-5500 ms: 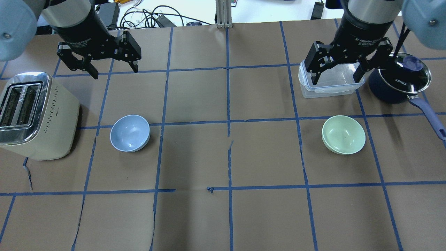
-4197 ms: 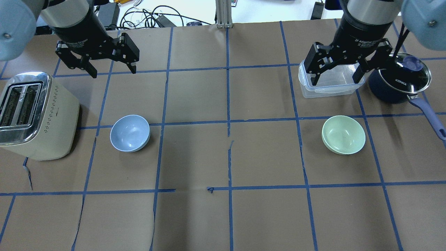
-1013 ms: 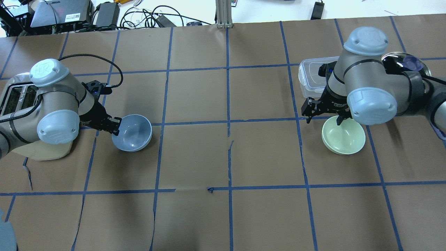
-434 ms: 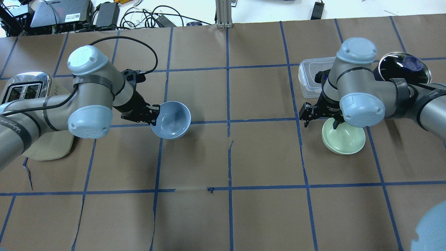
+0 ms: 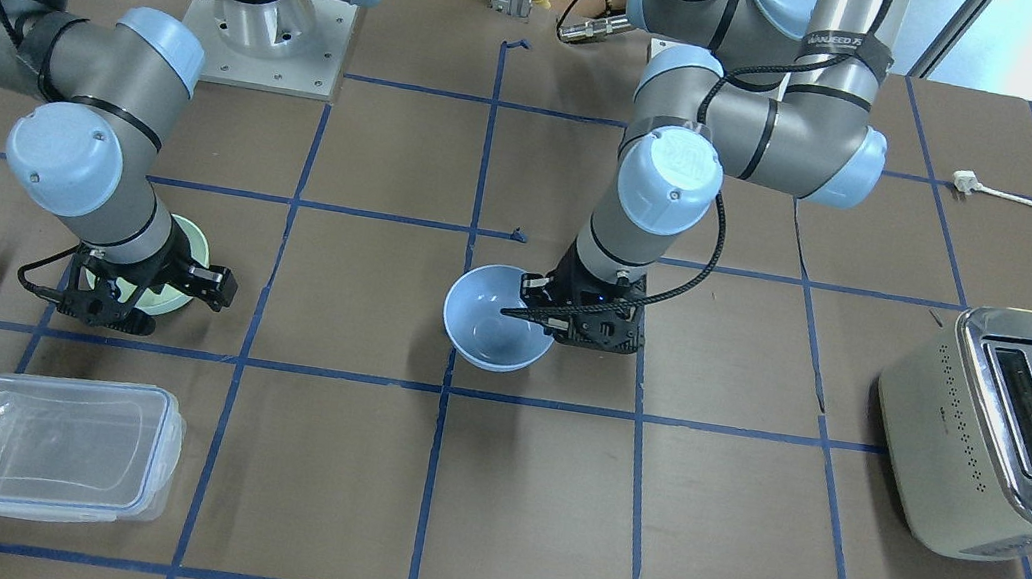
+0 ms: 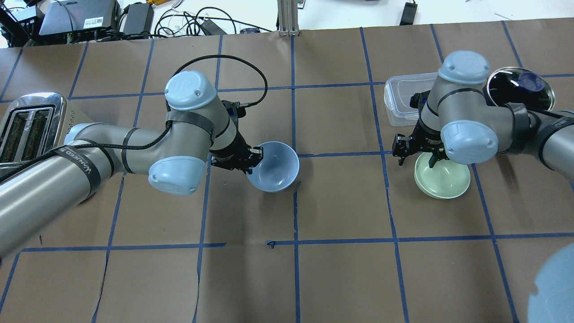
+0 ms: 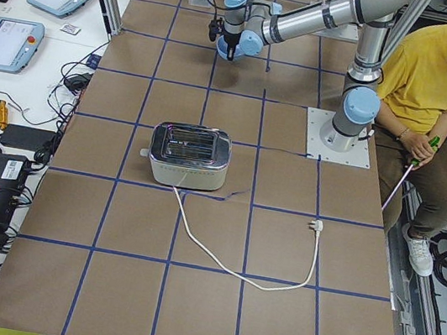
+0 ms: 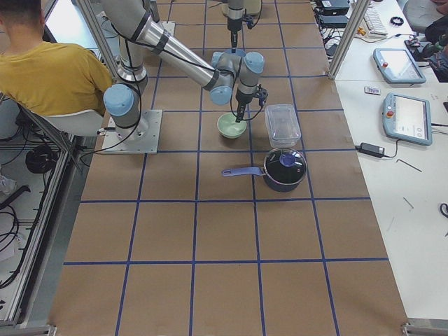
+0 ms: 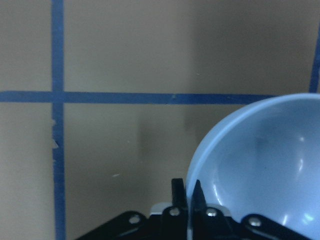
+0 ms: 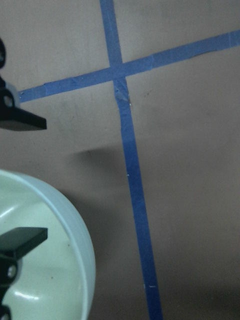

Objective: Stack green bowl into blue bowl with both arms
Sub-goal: 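Carry blue bowl to table center with left gripper while right lifts green bowl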

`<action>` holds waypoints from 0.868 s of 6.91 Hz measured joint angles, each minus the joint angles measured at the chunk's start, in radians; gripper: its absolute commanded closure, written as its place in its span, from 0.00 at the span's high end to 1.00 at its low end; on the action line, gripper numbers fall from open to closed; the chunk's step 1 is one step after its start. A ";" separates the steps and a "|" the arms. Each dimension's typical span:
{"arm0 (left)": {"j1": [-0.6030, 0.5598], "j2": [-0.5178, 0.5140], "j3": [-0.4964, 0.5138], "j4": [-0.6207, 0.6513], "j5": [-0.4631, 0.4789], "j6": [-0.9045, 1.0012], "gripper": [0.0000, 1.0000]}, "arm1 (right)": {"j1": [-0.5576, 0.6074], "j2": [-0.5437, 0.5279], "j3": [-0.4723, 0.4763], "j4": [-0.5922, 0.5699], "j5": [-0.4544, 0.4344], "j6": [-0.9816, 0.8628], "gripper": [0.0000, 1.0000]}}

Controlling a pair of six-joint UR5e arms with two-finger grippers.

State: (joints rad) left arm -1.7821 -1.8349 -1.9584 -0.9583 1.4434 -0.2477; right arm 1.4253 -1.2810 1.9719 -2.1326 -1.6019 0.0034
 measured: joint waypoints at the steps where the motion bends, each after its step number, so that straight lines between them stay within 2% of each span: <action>1: -0.032 -0.006 -0.009 0.005 -0.001 -0.025 0.01 | -0.003 0.001 0.000 0.002 -0.009 0.000 0.00; 2: -0.047 -0.012 -0.020 0.020 -0.004 -0.036 0.03 | -0.004 0.001 -0.002 0.005 -0.014 0.003 0.00; 3: -0.054 -0.019 -0.028 0.039 -0.007 -0.041 0.13 | -0.005 -0.002 -0.007 0.008 -0.016 0.008 0.00; 4: -0.058 -0.027 -0.032 0.050 -0.011 -0.043 0.73 | -0.005 -0.006 -0.015 0.012 -0.019 0.012 0.00; 5: -0.059 -0.031 -0.030 0.055 -0.023 -0.045 0.96 | -0.005 -0.011 -0.031 0.024 -0.020 0.016 0.00; 6: -0.054 -0.022 -0.023 0.057 -0.038 -0.043 1.00 | -0.004 -0.018 -0.062 0.055 -0.020 0.030 0.00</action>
State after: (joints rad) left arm -1.8365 -1.8572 -1.9809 -0.9014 1.4058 -0.2906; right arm 1.4218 -1.2985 1.9098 -2.0778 -1.6219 0.0331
